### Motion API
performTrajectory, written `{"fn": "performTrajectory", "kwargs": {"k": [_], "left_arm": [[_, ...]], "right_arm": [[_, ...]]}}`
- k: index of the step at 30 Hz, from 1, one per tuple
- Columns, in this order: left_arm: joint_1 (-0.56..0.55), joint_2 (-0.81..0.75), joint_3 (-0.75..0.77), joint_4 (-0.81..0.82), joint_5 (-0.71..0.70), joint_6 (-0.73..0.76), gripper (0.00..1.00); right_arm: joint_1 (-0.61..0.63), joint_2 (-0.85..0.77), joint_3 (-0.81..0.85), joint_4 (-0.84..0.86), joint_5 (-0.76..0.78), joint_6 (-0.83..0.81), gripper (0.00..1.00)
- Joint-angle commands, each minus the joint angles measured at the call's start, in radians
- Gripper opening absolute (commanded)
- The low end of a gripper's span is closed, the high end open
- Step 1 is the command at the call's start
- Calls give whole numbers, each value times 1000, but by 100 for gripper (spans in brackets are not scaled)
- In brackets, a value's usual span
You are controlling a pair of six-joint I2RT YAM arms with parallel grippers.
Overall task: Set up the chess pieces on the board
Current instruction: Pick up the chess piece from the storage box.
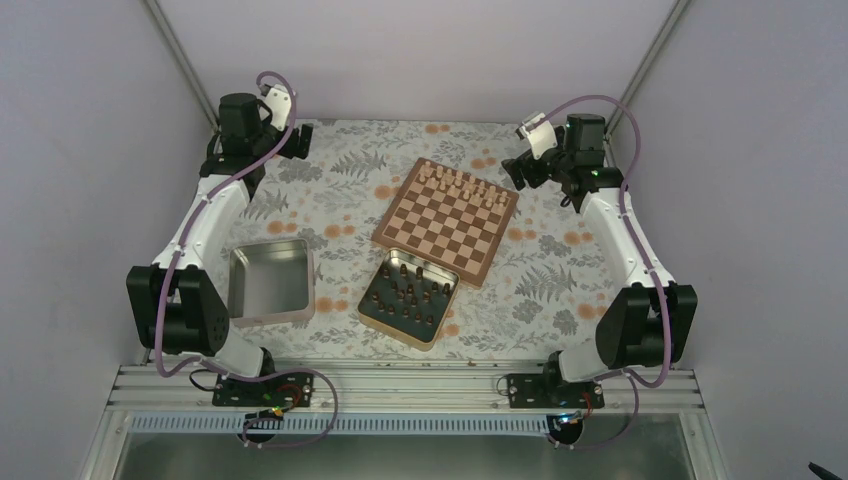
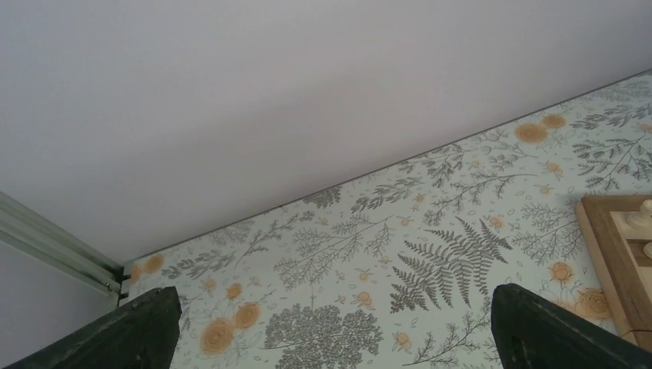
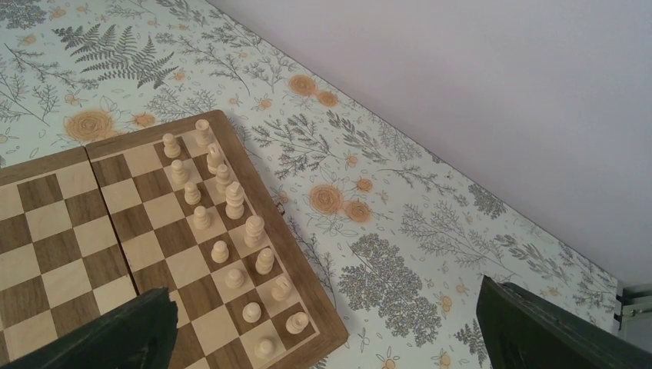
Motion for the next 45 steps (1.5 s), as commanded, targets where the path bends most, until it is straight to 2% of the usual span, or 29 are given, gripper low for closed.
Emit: {"fn": "performTrajectory", "kwargs": {"k": [1, 16, 23, 27, 29, 32, 36, 45], "left_arm": [[-4, -9, -11, 13, -18, 19, 100], [-4, 0, 8, 7, -9, 30, 100], [-5, 35, 29, -18, -11, 66, 100], [-5, 58, 33, -18, -33, 77, 100], [-5, 73, 46, -28, -40, 80, 100], [-6, 88, 53, -31, -50, 84, 100], [-7, 96, 50, -27, -61, 88, 100], [-13, 102, 42, -23, -72, 93, 100]], "right_arm": [[13, 8, 16, 22, 13, -3, 100], [34, 30, 61, -57, 18, -84, 100], [283, 132, 239, -268, -31, -163, 99], [433, 258, 357, -395, -40, -192, 88], [504, 298, 367, -442, 9, -213, 83], [579, 343, 335, -486, 92, -242, 71], [614, 359, 263, -509, 151, -252, 55], [627, 313, 165, -519, 140, -257, 56]]}}
